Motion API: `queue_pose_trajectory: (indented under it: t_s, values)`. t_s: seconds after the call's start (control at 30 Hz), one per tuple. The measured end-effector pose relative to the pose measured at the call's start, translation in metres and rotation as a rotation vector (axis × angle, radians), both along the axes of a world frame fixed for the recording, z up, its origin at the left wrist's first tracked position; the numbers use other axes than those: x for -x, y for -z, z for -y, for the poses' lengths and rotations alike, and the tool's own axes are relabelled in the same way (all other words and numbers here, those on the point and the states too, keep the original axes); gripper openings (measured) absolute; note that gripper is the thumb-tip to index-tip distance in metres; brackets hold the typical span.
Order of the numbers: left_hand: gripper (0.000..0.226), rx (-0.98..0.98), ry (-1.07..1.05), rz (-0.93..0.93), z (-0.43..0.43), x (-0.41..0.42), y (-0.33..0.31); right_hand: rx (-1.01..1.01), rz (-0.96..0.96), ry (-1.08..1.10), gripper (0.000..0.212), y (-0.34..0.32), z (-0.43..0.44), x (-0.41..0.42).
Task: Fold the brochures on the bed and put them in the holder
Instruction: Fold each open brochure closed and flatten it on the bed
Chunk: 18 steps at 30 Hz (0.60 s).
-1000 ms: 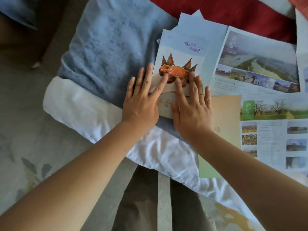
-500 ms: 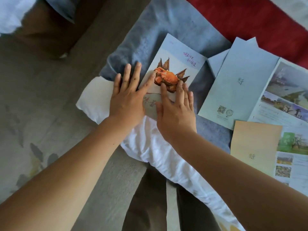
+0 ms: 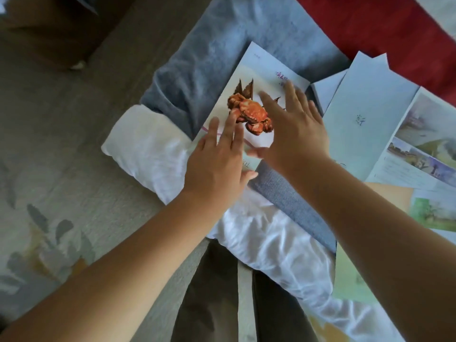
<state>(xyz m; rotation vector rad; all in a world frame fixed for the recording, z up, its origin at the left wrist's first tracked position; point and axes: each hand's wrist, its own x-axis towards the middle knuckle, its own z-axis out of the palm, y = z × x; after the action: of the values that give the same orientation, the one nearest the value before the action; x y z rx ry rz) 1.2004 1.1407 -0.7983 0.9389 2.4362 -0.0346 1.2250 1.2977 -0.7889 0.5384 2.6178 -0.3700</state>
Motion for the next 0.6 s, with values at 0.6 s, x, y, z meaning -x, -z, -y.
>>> queue_pose_trajectory:
  t_s: [0.6]
  values:
    - [0.099,0.21,-0.045,0.063,-0.026,0.013,0.03,-0.034,0.236,-0.146,0.117,0.04,-0.009,0.026]
